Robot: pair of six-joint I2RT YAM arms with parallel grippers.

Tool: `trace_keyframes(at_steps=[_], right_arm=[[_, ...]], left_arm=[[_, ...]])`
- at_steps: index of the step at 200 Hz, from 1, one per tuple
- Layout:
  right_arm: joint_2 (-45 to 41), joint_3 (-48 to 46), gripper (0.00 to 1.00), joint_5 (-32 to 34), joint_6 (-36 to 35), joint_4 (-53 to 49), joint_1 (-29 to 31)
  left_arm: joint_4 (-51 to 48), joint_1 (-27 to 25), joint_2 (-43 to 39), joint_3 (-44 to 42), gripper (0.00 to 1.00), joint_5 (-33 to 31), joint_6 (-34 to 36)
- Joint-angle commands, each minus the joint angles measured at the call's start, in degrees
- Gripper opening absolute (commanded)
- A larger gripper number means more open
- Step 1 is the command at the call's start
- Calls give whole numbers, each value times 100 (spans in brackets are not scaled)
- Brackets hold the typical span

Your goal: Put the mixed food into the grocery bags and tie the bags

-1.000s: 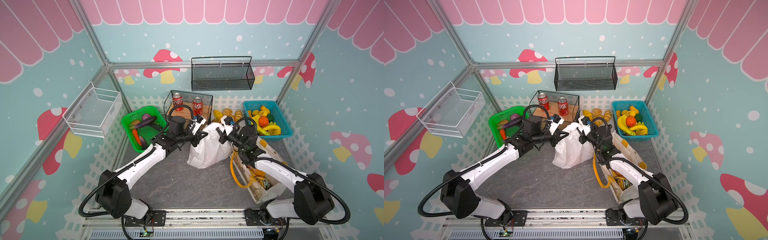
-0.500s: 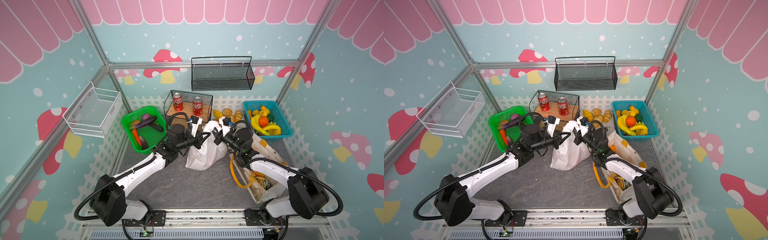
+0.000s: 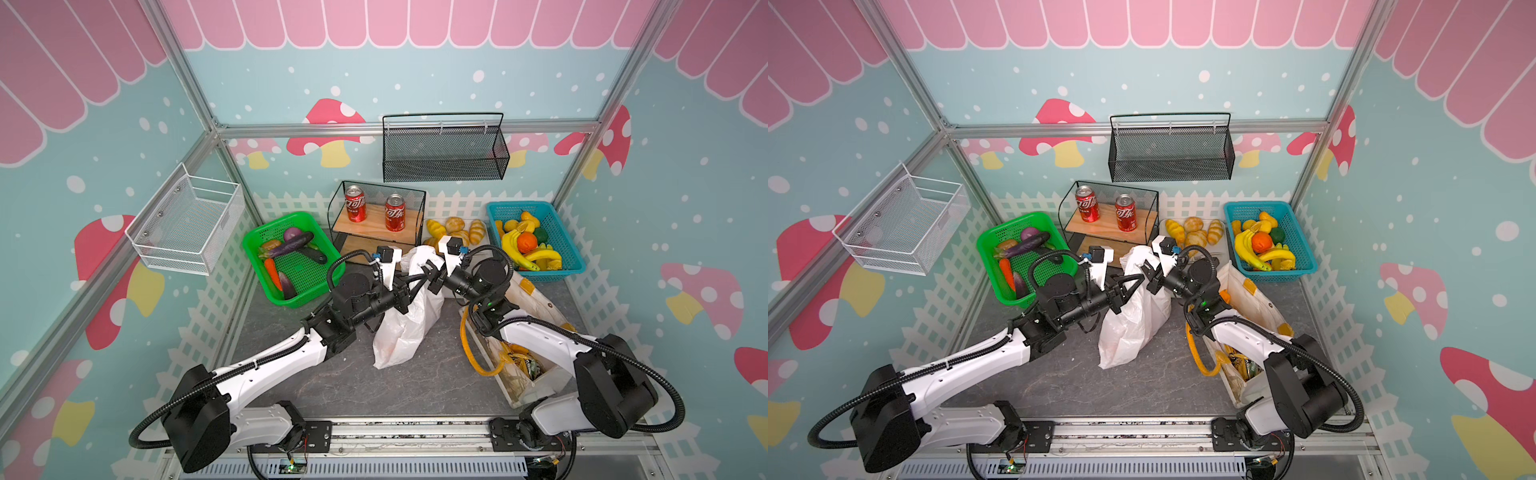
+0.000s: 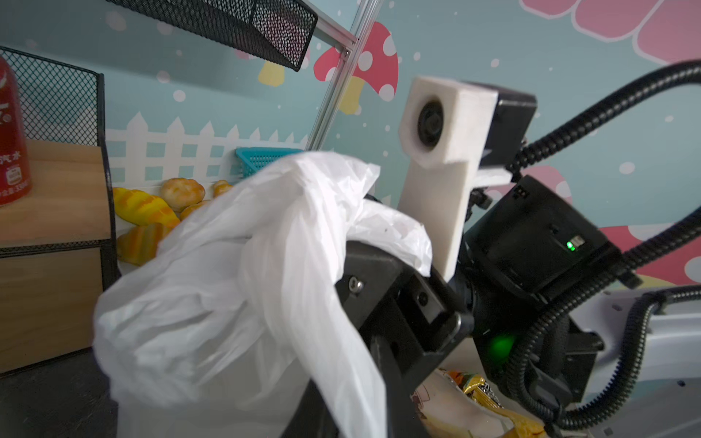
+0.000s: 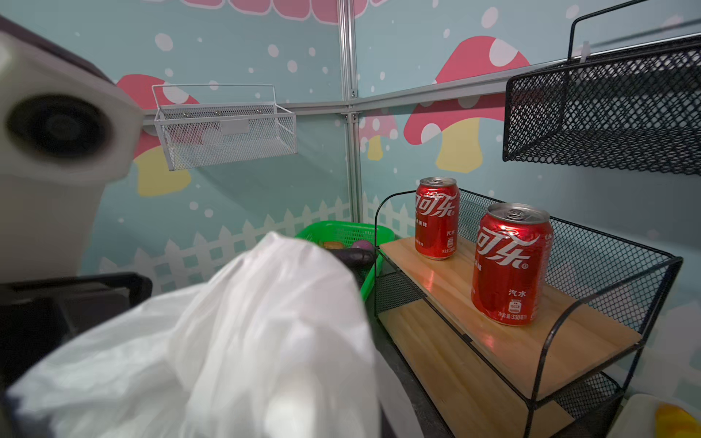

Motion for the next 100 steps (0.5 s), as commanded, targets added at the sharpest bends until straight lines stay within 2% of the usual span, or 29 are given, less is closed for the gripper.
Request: trace_keyframes(at_steps=[1,17,56,75,100], right_arm=[[71,-92,0,-230,239,446,-20],[105,-135,0,-251,298,558,-51],[124,-206,0,-317,295,625,-114],[115,-246,0,-360,340,680,-157],[150,-241,0,-475,427,760,-163]], left_arm=[[456,-31,145,-279,29,-280,-29],[472,-31,135,-421,39,-298,62],[452,-22,-315,-876,54,-340,158],[307,12,-608,-1072,56,-434,197],[324,31,-777,-1271,55,-425,264]])
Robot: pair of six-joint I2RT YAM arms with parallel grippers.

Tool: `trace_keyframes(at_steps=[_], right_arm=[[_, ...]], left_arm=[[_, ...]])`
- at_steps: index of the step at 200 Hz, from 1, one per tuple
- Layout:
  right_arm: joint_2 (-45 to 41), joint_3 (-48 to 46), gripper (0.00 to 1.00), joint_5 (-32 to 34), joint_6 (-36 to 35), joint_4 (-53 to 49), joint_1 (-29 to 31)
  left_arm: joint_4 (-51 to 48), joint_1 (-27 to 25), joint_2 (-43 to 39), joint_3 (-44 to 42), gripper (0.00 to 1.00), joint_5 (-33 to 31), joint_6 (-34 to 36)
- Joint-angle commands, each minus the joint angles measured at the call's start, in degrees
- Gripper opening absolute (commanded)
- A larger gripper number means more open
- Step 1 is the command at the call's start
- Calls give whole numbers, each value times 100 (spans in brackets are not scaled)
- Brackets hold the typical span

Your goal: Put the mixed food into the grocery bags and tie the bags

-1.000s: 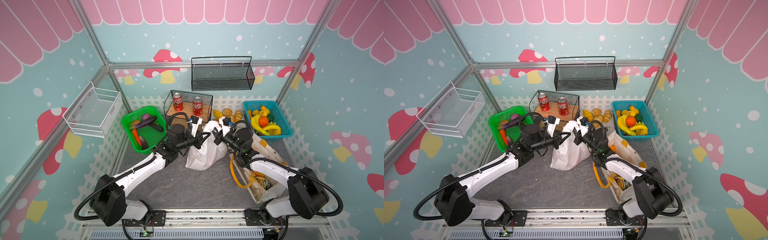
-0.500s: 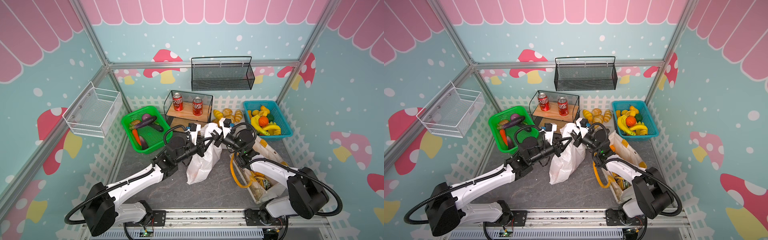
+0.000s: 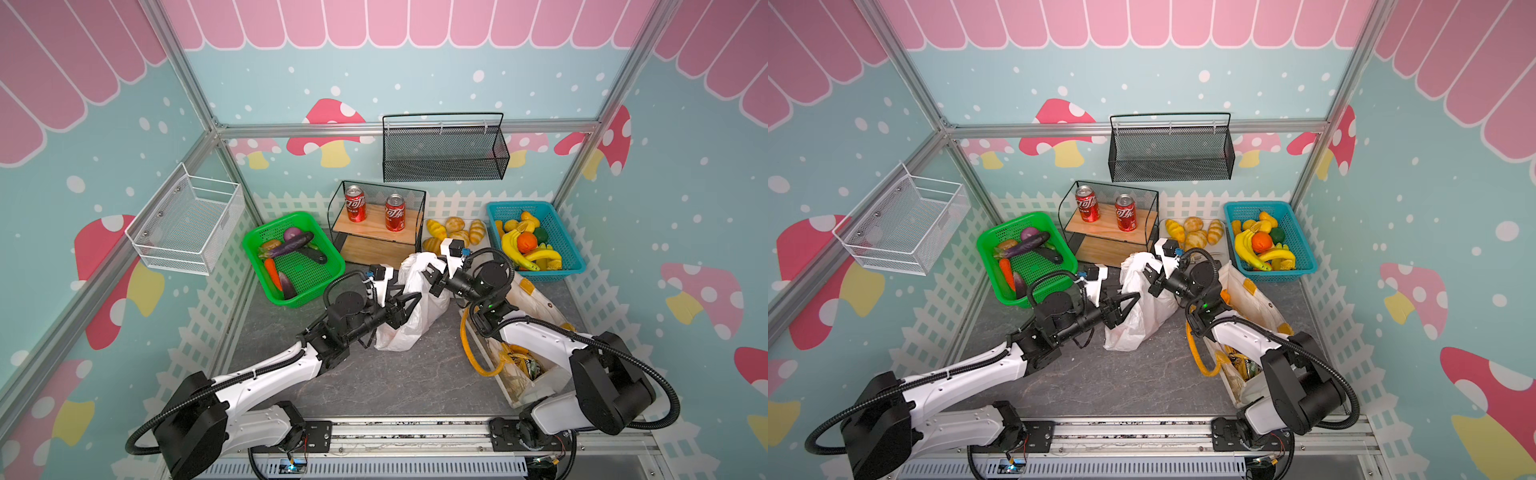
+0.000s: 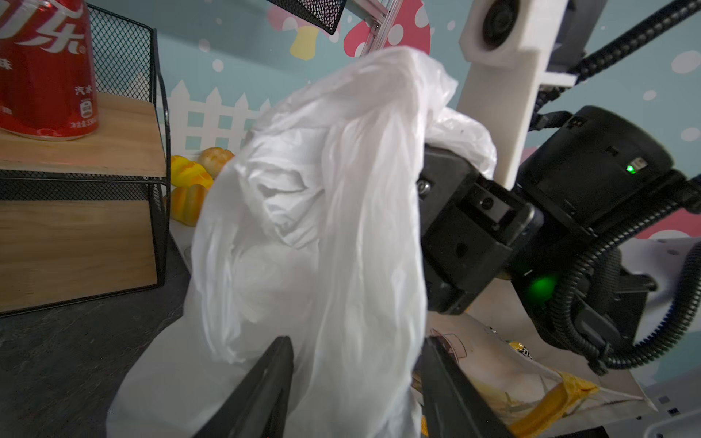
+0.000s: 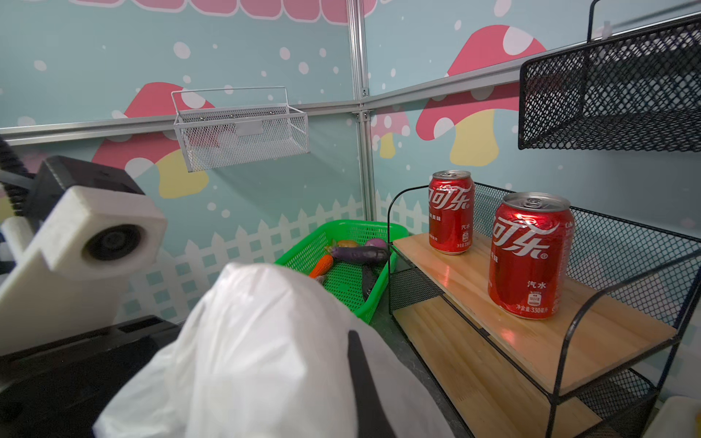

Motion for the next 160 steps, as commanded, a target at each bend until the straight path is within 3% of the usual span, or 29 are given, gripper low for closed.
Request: trace_keyframes(at_steps=[1,42,107,126,147,160], right_arm=[[67,-47,0,-180,178,408,-27],[77,-37,0,-382,171,470,-25],[14,-39,0,-1055,-344,418,-178],[15,-1,0,-1188,-377,449,-189],[50,14,0,-1300,-326,533,-184],[45,23,0,-1299,-308,555,-188]], left_arm=[[41,26,-169,-191,55,-72,85],[358,144,-232,-173,54,312,63],[-138,1279,-759,232,62,1500,-360],[-35,1464,-648,304,54,1670,-637],[-288,1477,-434,592,42,1826,-534],[-324,1468,-285,722,40,2115,-475]])
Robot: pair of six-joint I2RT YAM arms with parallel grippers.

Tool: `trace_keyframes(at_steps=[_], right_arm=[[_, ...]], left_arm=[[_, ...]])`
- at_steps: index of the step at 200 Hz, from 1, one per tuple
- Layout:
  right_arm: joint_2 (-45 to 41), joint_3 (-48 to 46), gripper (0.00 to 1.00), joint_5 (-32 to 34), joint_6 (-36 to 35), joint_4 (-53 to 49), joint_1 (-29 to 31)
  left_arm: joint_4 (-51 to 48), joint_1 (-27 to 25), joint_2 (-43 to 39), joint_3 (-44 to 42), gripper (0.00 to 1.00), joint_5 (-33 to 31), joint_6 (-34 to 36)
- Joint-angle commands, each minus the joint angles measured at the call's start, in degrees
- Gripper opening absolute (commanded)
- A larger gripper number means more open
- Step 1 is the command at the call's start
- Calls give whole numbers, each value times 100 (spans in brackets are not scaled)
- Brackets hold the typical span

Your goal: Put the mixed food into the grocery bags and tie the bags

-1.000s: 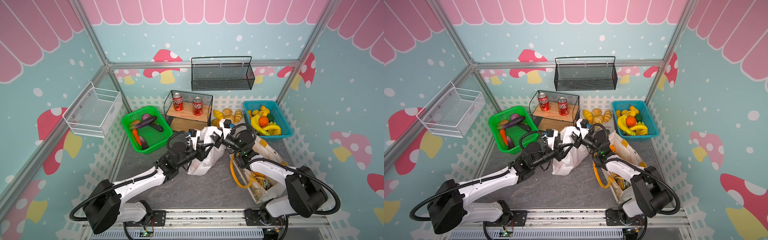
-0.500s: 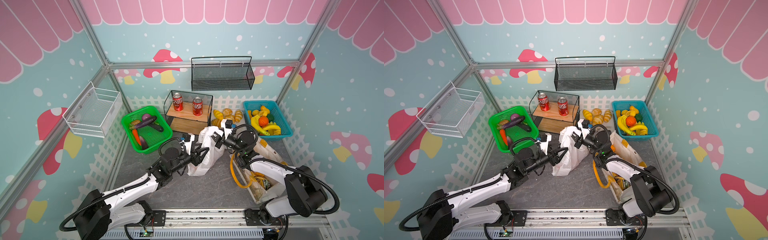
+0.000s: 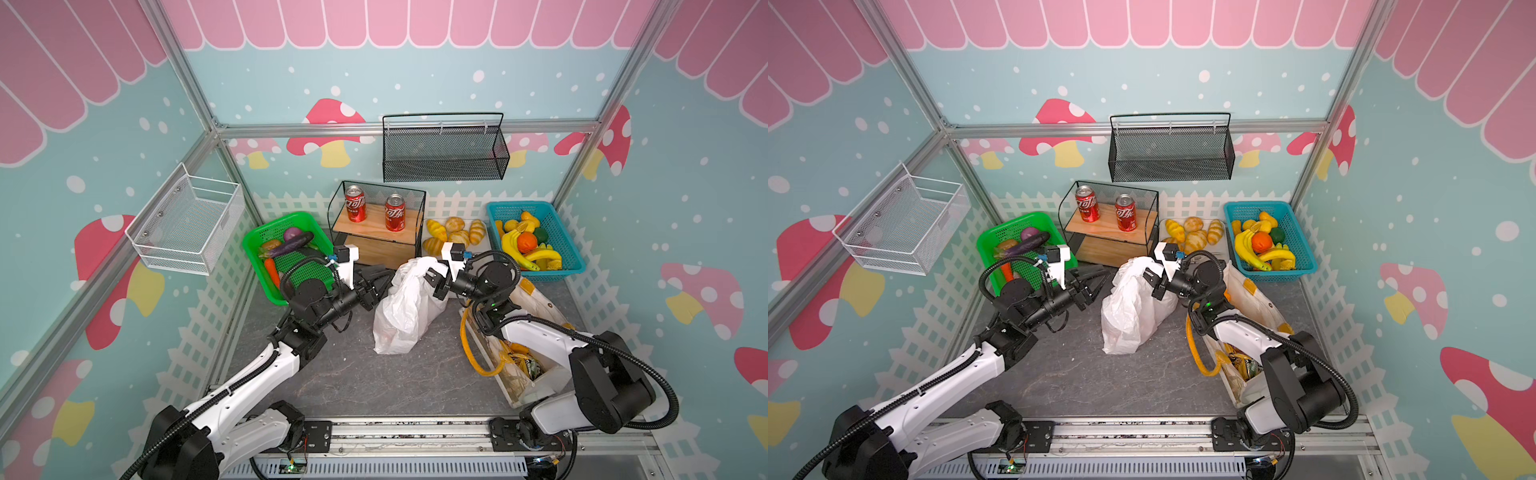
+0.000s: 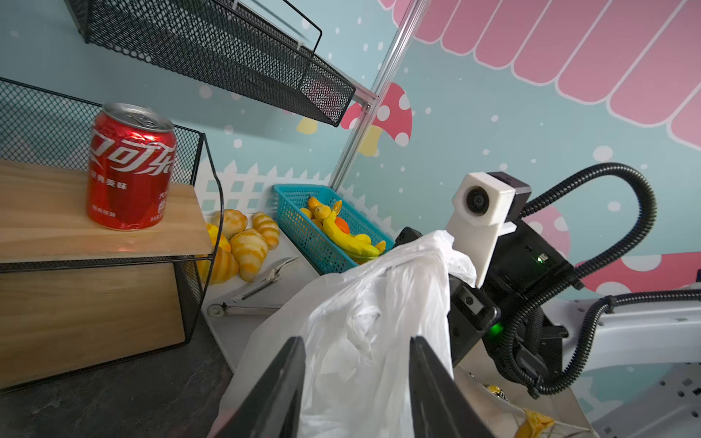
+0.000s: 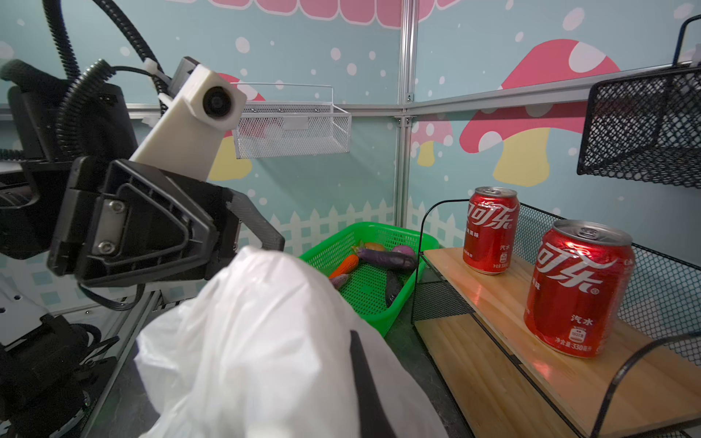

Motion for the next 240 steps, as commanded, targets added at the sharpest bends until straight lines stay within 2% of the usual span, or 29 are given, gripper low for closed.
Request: trace_keyframes(at_steps=[1,33,70,95,137,161,240], right_arm=[[17,23,0,-234,-65,287,-22],[-8,66,0,-234,-52,282,-22],[-9,116,0,-234,-51,267,-22],[5,119,0,-222,-59,265,-27],[35,128,0,-238,-51,269,-27],[19,105,0,-238,-75,271,-22],[-18,49,0,-152,-266,148,-22]], left_arm=[[-203,5,227,341,40,591,-66],[-292,-31,553,449,40,788,-46],[-76,-62,798,484,49,995,-232],[17,-108,928,520,48,1086,-265],[284,-200,1192,598,38,1143,-423],[405,-199,1260,609,36,1101,-479],[603,-164,1037,401,2,781,-387]])
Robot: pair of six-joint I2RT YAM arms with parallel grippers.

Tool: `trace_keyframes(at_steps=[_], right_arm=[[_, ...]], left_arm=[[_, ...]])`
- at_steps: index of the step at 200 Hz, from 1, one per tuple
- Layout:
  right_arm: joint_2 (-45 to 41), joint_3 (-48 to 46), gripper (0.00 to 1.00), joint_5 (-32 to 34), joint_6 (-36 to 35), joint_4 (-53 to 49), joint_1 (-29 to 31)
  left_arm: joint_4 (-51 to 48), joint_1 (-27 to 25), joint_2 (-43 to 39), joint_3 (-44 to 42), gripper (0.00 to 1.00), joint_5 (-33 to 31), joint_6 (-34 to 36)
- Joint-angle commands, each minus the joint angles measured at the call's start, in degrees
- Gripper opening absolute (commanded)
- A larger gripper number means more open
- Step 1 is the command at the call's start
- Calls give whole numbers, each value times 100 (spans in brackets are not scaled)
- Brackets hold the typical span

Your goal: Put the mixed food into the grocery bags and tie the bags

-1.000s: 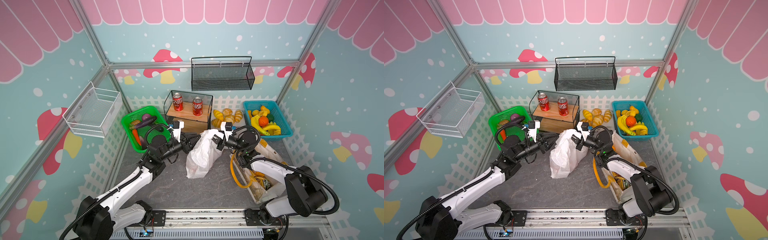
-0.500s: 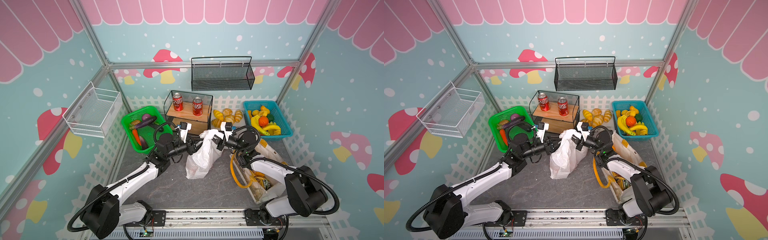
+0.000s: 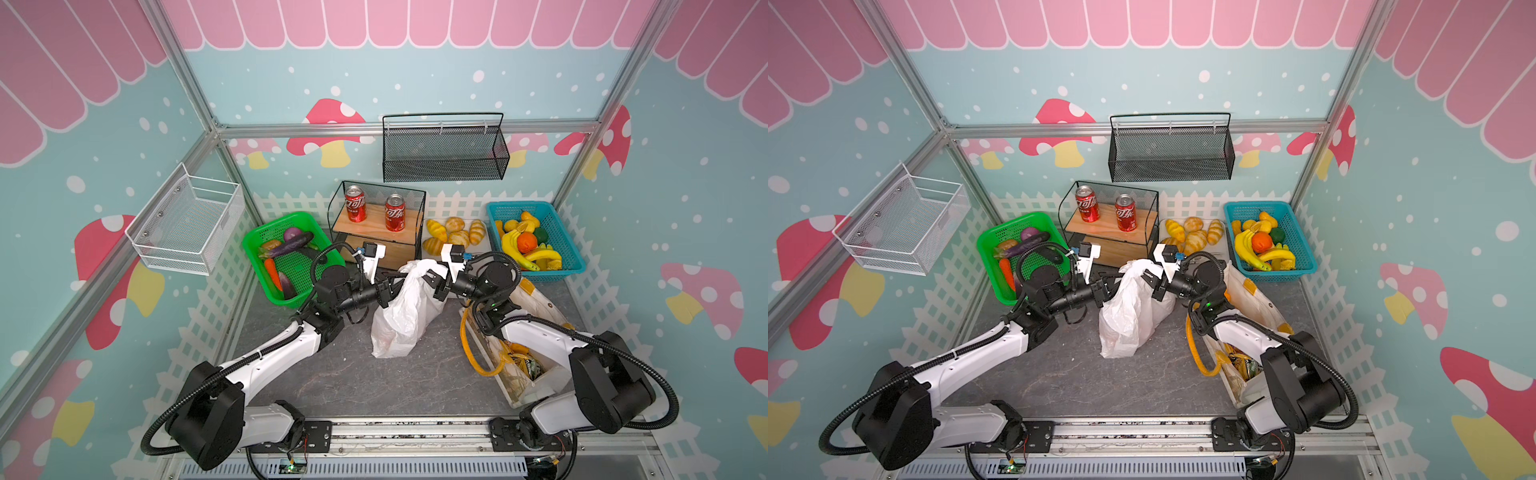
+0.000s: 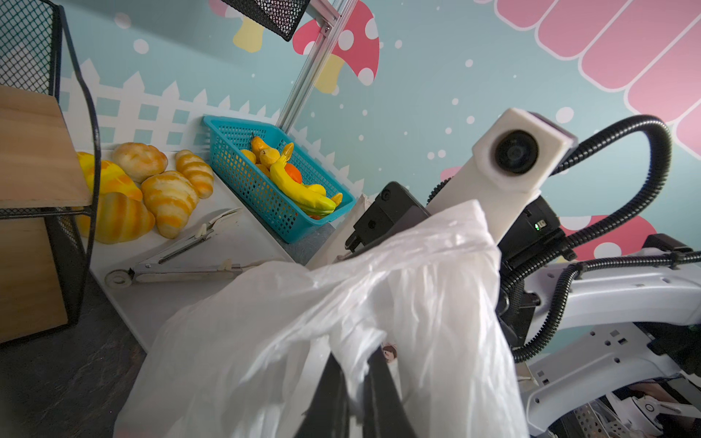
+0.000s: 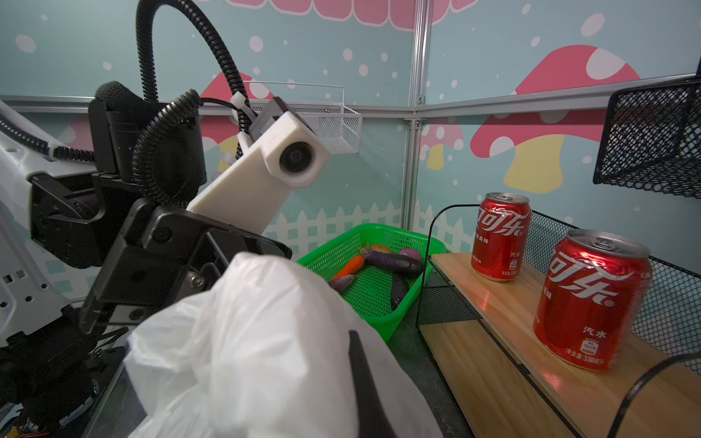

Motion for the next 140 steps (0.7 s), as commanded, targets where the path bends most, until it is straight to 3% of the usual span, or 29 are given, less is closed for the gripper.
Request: trace_keyframes(at_steps=[1,81,140], right_arm=[[-26,42,0,-18,-159,123,-22],[-226,-6,0,255,-750,-527,-40],[-506,54,37,639,-1226,-1324,-64]], left_arm=[[236,14,-179,-48,2,-209,33],[557,76,-401,-396,0,-467,359],[774,83,-338,-432,0,-476,427]])
